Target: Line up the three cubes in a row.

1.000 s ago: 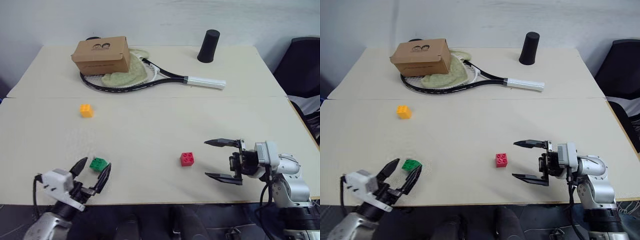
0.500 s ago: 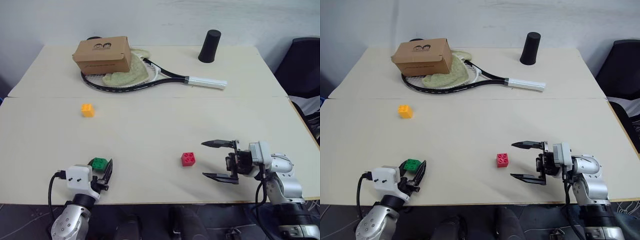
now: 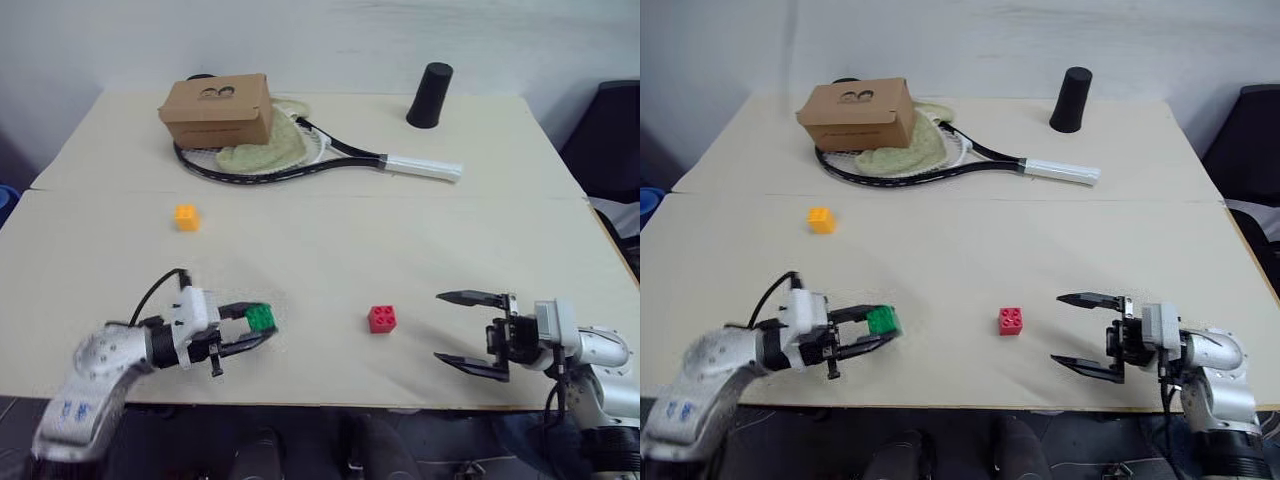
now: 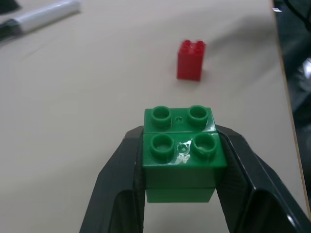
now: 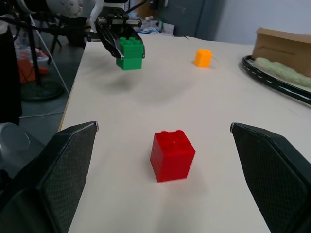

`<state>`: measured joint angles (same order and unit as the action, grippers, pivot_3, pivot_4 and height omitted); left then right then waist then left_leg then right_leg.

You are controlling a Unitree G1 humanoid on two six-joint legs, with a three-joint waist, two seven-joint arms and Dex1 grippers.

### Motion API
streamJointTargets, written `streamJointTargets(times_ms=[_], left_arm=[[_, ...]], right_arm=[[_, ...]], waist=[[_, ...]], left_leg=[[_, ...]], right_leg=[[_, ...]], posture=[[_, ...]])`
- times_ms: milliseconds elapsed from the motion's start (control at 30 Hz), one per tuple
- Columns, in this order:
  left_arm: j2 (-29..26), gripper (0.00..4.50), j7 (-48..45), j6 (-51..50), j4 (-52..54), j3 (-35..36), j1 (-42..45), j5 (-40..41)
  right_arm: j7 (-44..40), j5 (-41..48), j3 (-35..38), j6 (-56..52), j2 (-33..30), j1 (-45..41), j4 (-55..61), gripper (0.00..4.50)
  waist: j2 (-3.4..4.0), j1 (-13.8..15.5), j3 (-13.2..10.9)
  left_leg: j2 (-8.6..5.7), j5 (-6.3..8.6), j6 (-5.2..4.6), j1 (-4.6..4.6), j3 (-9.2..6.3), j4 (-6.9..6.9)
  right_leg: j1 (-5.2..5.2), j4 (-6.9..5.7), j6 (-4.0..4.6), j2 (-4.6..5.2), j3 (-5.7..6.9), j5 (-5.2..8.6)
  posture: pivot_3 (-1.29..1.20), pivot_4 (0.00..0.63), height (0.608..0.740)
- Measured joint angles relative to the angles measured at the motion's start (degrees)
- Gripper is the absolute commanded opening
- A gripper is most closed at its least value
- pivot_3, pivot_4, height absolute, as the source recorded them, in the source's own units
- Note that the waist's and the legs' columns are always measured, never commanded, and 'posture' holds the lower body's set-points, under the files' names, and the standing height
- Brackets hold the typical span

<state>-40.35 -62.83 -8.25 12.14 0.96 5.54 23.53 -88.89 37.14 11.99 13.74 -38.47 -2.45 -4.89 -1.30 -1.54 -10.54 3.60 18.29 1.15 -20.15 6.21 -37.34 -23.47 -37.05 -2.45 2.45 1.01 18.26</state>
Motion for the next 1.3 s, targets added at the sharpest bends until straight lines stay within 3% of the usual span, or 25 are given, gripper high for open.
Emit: streamJointTargets(times_ms=[67, 233, 500, 733, 1067, 1300], left_arm=[[2.4, 1.51, -4.3, 1.0, -6.8, -4.4, 6.8, -1.0], [8.8, 1.51, -7.6, 4.1, -15.0, -12.0, 13.2, -5.0], [15.6, 1.51, -5.3, 7.5, -25.3, -13.5, 19.0, -8.5], [17.4, 1.51, -7.0, 9.0, -30.8, -13.5, 22.1, -9.2], [17.4, 1.51, -8.5, 11.2, -30.8, -14.0, 21.9, -10.6], [16.9, 3.70, -7.7, 10.1, -29.3, -14.5, 20.2, -11.3]], right_arm=[[0.0, 0.2, 0.3, 0.0, -0.4, 0.6, 0.8, 4.50], [0.9, 0.7, 0.5, -2.1, -1.2, 2.9, 6.7, 4.50], [6.3, 1.1, 0.8, -7.6, -1.5, 5.4, 15.9, 4.50], [8.6, 0.6, -0.3, -9.2, -1.5, 5.0, 16.8, 4.50], [9.8, -0.5, -0.7, -9.2, -1.4, 3.3, 16.8, 4.50], [9.4, -0.6, -0.9, -8.9, -1.2, 3.0, 15.9, 4.50]], waist=[[-0.04, -0.1, 0.0], [-0.03, 0.0, 0.0], [-0.05, 0.1, 0.0], [-0.05, 0.0, 0.0], [-0.05, 0.1, 0.0], [-0.05, 0.1, 0.0]], left_leg=[[0.04, -0.01, 0.00, -0.02, -0.02, -0.04], [0.08, -0.06, 0.09, -0.02, 0.04, -0.05], [0.04, -0.05, 0.05, -0.04, -0.01, -0.23], [0.05, -0.05, 0.06, -0.04, -0.02, -0.28], [0.05, -0.04, 0.04, -0.04, -0.02, -0.31], [0.06, -0.02, 0.01, -0.07, -0.03, -0.37]], right_leg=[[-0.01, -0.01, -0.07, -0.07, 0.01, -0.04], [-0.08, -0.05, -0.10, -0.16, -0.10, -0.05], [-0.06, -0.22, -0.15, -0.13, -0.11, -0.07], [-0.07, -0.25, -0.15, -0.14, -0.10, -0.07], [-0.05, -0.26, -0.15, -0.13, -0.10, -0.07], [-0.07, -0.30, -0.15, -0.13, -0.10, -0.07]], posture=[[0.00, 0.150, 0.740], [0.00, 0.150, 0.740], [0.00, 0.150, 0.740], [0.00, 0.150, 0.740], [0.00, 0.150, 0.740], [0.00, 0.150, 0.740]])
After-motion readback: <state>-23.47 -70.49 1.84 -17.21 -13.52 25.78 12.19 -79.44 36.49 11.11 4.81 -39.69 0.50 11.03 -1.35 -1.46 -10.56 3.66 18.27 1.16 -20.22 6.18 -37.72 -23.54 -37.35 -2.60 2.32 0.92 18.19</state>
